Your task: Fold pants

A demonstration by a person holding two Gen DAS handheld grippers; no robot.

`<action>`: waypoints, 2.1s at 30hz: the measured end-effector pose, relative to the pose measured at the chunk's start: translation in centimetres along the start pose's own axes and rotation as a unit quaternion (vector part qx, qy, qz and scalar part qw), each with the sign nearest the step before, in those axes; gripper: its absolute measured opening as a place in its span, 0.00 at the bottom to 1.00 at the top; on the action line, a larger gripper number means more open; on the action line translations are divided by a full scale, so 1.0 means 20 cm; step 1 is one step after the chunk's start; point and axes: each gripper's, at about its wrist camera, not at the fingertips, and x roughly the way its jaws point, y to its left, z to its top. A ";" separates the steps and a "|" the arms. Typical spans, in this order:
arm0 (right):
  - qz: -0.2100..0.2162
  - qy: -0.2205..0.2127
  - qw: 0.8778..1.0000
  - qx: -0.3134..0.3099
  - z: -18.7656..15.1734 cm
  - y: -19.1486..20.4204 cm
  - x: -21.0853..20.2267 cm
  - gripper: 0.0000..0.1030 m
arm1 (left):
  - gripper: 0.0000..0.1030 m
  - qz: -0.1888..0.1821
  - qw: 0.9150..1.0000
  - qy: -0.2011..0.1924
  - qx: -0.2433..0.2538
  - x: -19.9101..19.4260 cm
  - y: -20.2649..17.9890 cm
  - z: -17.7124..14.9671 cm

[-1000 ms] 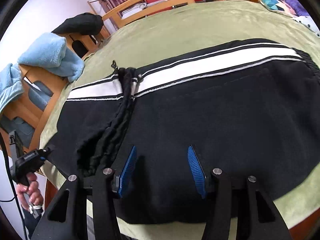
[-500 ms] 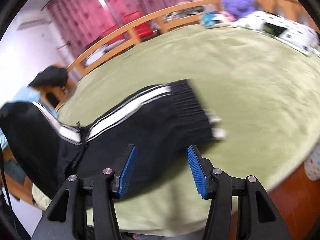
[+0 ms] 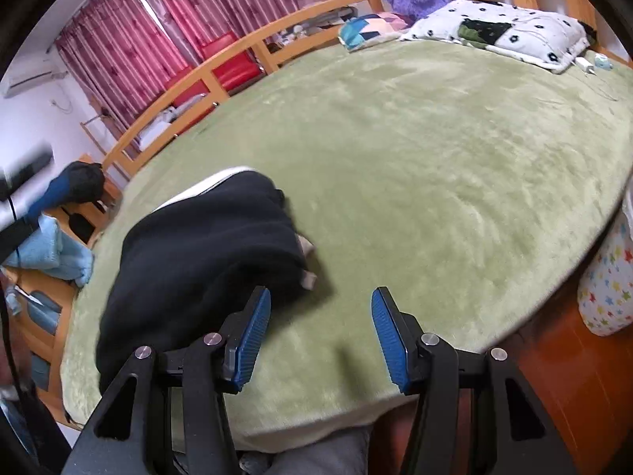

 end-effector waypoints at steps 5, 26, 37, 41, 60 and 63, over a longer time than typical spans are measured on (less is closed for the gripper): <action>0.055 -0.022 0.998 -0.006 0.14 0.07 0.11 0.56 | 0.57 0.112 0.992 0.041 -0.049 -0.04 0.36 -0.19; 0.096 0.078 0.992 -0.041 0.27 0.16 0.45 0.78 | 0.69 0.082 0.975 0.101 -0.182 0.08 0.82 -0.58; 0.138 0.178 0.974 -0.004 0.23 0.18 0.81 0.83 | 0.84 0.015 0.957 0.109 -0.268 0.29 1.02 -0.65; 0.137 0.170 0.976 -0.002 0.20 0.21 0.80 0.72 | 0.36 -0.009 0.961 0.097 -0.260 0.30 0.99 -0.61; 0.163 0.133 0.974 -0.080 -0.14 1.11 0.81 0.47 | 0.36 0.109 0.969 0.103 -0.196 -0.34 1.61 -0.41; 0.128 0.124 0.973 -0.144 -0.19 1.16 0.74 0.54 | 0.46 0.124 0.960 0.117 -0.223 -0.37 1.67 -0.58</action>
